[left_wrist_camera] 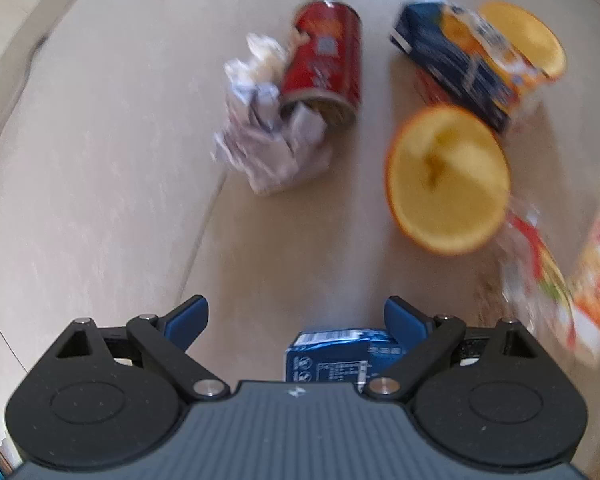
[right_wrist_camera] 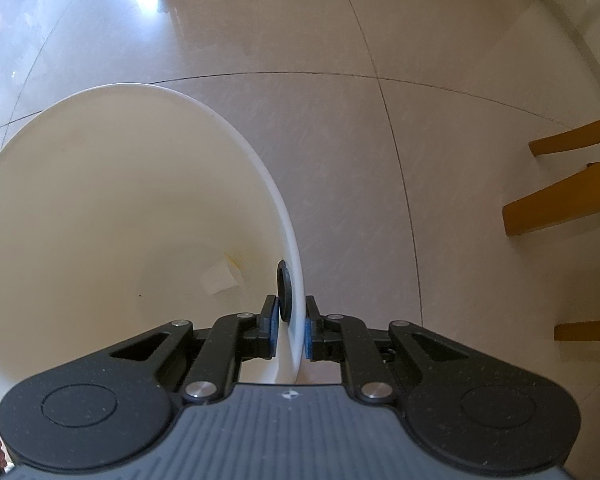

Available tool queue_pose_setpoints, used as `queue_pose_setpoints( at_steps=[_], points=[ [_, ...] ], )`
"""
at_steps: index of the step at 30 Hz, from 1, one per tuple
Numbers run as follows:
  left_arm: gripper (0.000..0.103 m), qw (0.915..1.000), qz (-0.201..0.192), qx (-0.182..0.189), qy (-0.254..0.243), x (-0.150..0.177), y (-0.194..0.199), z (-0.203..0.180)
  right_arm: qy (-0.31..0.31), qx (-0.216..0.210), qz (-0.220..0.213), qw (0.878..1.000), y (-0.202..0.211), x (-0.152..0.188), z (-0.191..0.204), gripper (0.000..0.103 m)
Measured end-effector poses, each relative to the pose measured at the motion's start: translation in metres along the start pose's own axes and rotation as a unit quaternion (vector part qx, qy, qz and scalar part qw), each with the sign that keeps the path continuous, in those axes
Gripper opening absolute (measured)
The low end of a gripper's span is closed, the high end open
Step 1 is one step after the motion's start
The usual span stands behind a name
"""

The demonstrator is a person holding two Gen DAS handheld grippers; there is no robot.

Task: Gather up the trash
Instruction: 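Move the left tool back and grasp the blue juice carton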

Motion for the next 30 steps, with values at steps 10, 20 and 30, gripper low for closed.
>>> queue_pose_setpoints(
  at_steps=[10, 20, 30],
  points=[
    [0.095, 0.9798, -0.051, 0.068, -0.181, 0.003, 0.06, -0.014, -0.003, -0.005, 0.0, 1.0, 0.0, 0.002, -0.003, 0.014],
    [0.095, 0.8282, -0.058, 0.122, -0.544, 0.073, 0.08, -0.047, 0.001, -0.001, -0.001, 1.0, 0.0, 0.001, -0.002, 0.015],
    [0.086, 0.7425, -0.062, 0.081, -0.662, 0.105, 0.031, -0.051, 0.007, 0.011, -0.002, 1.0, 0.0, 0.002, 0.007, 0.016]
  ],
)
Point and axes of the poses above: each gripper's, at about its wrist camera, not at the fingertips, and y roughly against the way its jaws point, z to its left, x to its underside, the point moved 1 cm from there along -y, roughly the way its jaws point, and after that the axes turned 9 degrees about y, right-handed, at the moved point
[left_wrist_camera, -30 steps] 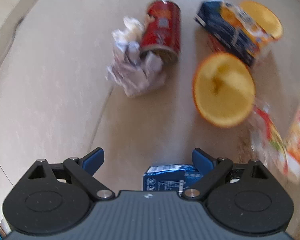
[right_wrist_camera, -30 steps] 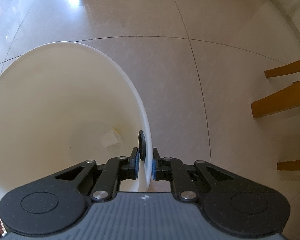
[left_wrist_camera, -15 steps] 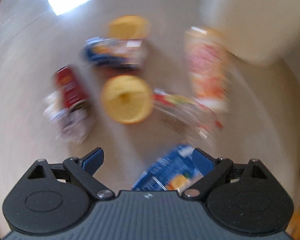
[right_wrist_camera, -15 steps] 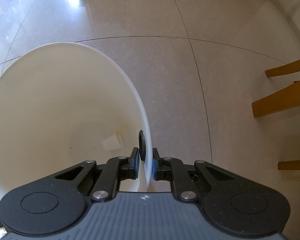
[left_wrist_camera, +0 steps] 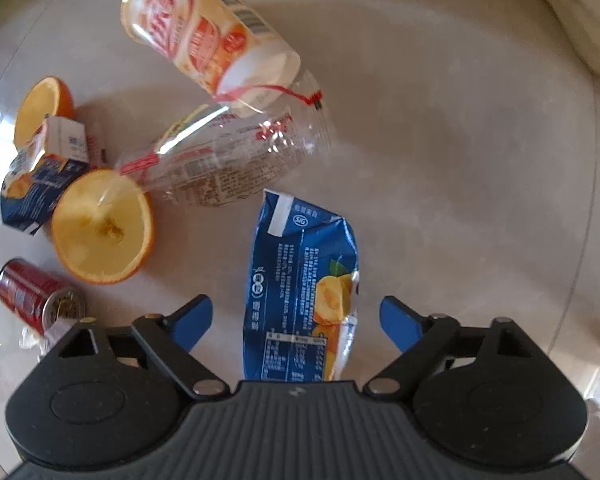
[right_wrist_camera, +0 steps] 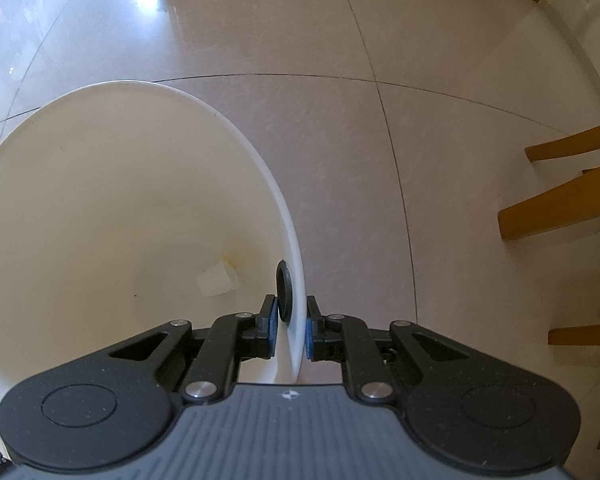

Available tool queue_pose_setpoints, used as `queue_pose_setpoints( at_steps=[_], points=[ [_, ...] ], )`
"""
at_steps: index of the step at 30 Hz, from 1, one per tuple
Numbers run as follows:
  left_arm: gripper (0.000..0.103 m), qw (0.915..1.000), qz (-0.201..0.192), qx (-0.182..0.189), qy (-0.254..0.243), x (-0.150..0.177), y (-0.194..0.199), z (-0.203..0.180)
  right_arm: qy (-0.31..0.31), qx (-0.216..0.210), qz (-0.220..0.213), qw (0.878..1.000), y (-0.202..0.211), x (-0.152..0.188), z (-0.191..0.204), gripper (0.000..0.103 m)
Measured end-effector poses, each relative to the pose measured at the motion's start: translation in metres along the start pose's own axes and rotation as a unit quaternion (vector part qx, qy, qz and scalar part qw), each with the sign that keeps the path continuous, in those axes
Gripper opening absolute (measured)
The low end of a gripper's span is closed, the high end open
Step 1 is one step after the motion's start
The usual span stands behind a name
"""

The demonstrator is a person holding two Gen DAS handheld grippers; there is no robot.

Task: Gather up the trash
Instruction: 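Move the left tool back and grasp the blue juice carton, then carry the blue carton over the bin and release it with the left tool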

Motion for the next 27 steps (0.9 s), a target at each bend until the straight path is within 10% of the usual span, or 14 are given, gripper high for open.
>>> queue_pose_setpoints(
  at_steps=[6, 27],
  points=[
    [0.06, 0.9997, 0.004, 0.021, 0.005, -0.004, -0.01, 0.0, 0.005, 0.005, -0.001, 1.0, -0.001, 0.002, 0.005, 0.016],
    [0.059, 0.99, -0.053, 0.015, 0.13, -0.032, 0.108, 0.048, -0.002, -0.005, -0.001, 1.0, -0.001, 0.001, -0.004, 0.016]
  ],
)
Point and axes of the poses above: each gripper's, at about its wrist camera, not at the fingertips, and y roughly against the way its jaws point, z to its left, x to its underside, the point moved 1 cm from there along -y, roughly the way its jaws point, and after that the axes turned 9 degrees about y, right-handed, at the moved point
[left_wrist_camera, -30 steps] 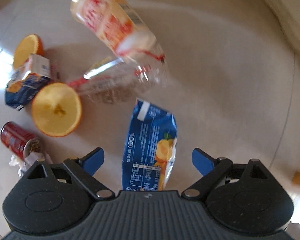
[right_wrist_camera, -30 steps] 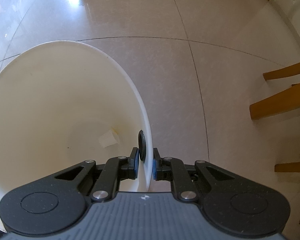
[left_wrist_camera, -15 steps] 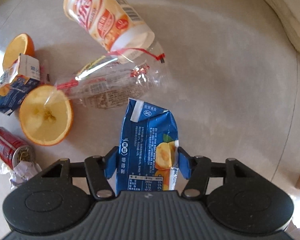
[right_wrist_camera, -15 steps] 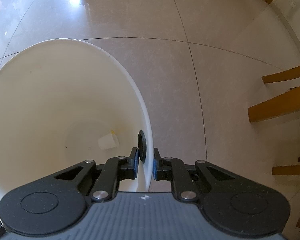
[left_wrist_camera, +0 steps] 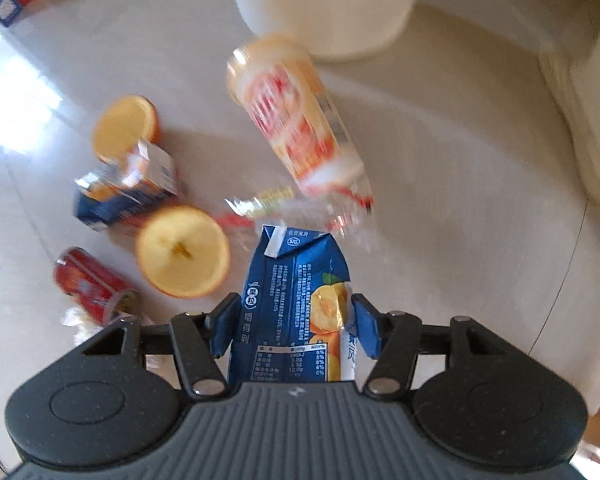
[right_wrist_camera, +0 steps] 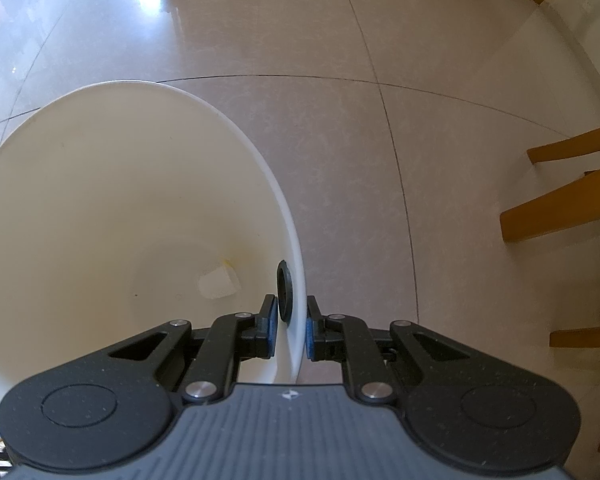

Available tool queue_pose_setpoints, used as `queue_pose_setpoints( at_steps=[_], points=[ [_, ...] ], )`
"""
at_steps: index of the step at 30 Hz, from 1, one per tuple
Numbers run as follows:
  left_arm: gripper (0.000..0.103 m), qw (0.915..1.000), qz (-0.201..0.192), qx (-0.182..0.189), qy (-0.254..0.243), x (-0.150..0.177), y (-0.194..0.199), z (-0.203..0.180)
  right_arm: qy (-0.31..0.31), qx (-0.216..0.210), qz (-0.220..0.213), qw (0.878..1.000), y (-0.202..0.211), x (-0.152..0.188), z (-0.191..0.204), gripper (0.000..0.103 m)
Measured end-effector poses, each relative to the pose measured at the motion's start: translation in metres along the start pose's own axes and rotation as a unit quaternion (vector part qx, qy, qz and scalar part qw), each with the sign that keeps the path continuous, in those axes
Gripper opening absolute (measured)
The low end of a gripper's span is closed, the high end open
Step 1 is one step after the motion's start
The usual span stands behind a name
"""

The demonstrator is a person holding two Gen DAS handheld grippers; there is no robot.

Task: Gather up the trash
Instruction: 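Carry the blue carton over the bin and release it with the left tool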

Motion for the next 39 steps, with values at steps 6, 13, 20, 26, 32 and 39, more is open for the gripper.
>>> queue_pose_setpoints(
  at_steps=[6, 13, 20, 26, 32, 39],
  points=[
    [0.059, 0.9984, -0.053, -0.004, 0.016, -0.047, 0.069, 0.011, -0.006, -0.007, 0.004, 1.0, 0.0, -0.001, -0.004, 0.016],
    [0.059, 0.9915, -0.13, -0.013, 0.004, -0.135, 0.154, 0.012, -0.003, -0.004, 0.005, 1.0, 0.0, -0.002, -0.005, 0.016],
    [0.059, 0.9787, -0.204, 0.019, 0.01, -0.225, 0.171, -0.007, -0.007, -0.01, 0.006, 1.0, 0.0, -0.002, -0.004, 0.016],
    [0.07, 0.9796, -0.199, 0.021, 0.014, -0.259, 0.142, -0.033, -0.011, -0.02, 0.008, 1.0, 0.0, -0.003, -0.012, 0.015],
    [0.085, 0.979, -0.201, 0.014, 0.034, -0.252, 0.148, -0.033, -0.012, -0.027, 0.009, 1.0, -0.002, -0.003, -0.017, 0.015],
    [0.09, 0.9789, -0.182, -0.005, 0.092, -0.229, 0.154, -0.002, -0.01, -0.022, 0.008, 1.0, -0.001, -0.003, -0.017, 0.015]
  ],
)
Point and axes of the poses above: each gripper's, at about its wrist camera, not at the fingertips, and y roughly against the way its jaws point, z to its left, x to its underside, the point moved 1 cm from there along -y, roughly the way its jaws point, and after that the axes turned 9 degrees about y, right-handed, at the moved point
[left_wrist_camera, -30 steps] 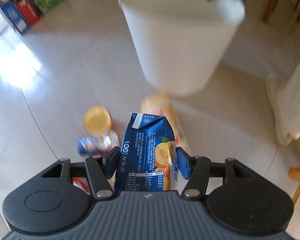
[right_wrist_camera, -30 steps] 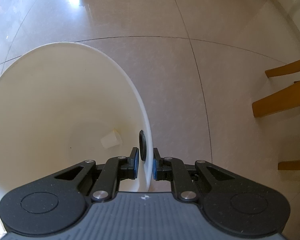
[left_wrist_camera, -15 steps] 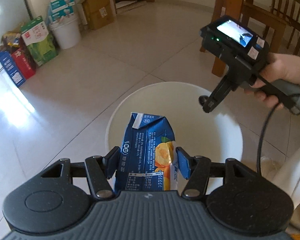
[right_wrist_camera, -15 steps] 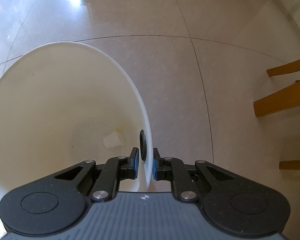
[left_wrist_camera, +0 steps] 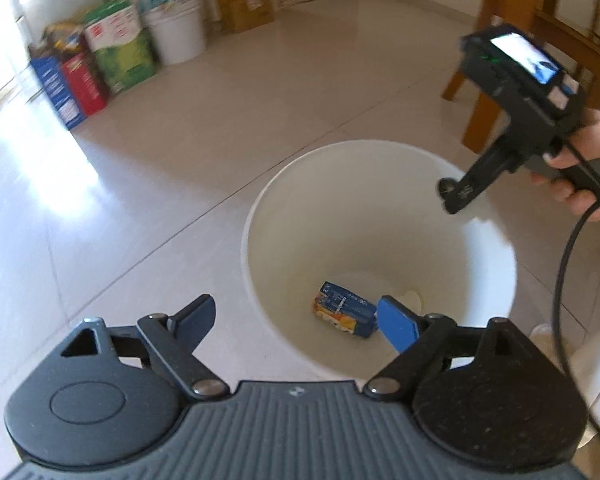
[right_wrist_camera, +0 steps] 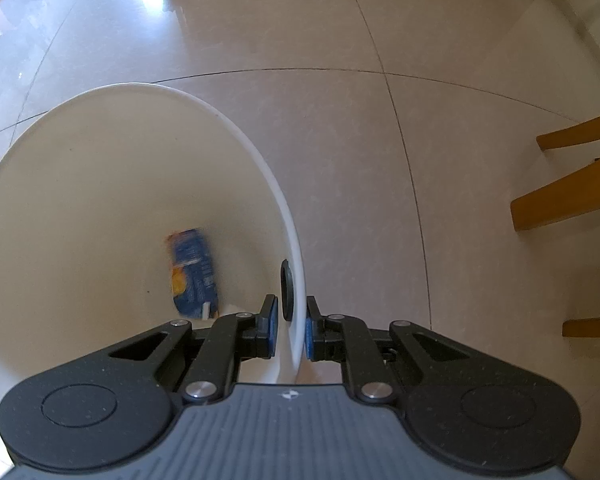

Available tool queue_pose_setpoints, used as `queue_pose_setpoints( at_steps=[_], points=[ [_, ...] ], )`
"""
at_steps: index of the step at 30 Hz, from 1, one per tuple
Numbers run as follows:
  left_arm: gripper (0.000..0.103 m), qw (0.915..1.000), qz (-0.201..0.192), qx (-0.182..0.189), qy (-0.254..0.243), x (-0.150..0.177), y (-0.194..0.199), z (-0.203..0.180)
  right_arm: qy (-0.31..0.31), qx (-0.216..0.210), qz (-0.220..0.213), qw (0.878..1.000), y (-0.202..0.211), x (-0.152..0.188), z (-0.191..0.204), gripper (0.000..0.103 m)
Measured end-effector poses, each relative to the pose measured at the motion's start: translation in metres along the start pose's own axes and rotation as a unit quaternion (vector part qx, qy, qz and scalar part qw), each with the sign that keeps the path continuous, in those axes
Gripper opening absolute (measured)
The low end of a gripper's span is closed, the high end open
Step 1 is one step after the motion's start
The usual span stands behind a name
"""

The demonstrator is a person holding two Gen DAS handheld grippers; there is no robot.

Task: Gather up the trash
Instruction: 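Carry the blue carton over the bin and release it with the left tool, then move the left tool to the milk-tea cup and grasp it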

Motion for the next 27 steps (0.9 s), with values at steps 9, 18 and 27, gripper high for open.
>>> queue_pose_setpoints(
  at_steps=[9, 18, 27],
  points=[
    [0.094, 0.9941, 0.03, -0.026, 0.101, 0.055, -0.01, 0.037, -0.003, 0.001, 0.001, 1.0, 0.001, -0.001, 0.002, 0.014],
    [0.095, 0.9856, 0.062, -0.033, 0.154, 0.12, -0.071, 0.03, -0.003, 0.003, 0.0, 1.0, 0.001, -0.001, 0.003, 0.014],
    [0.095, 0.9846, 0.081, -0.05, 0.147, 0.177, -0.142, 0.005, -0.003, 0.004, 0.0, 1.0, 0.002, -0.001, 0.004, 0.014]
  ],
)
Point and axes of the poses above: each gripper's, at about its wrist camera, not at the fingertips, and y roughly against the way its jaws point, z to its left, x to its underside, the point moved 1 cm from there along -y, roughly the way its jaws point, and after that the axes turned 9 degrees about y, right-handed, at the moved point
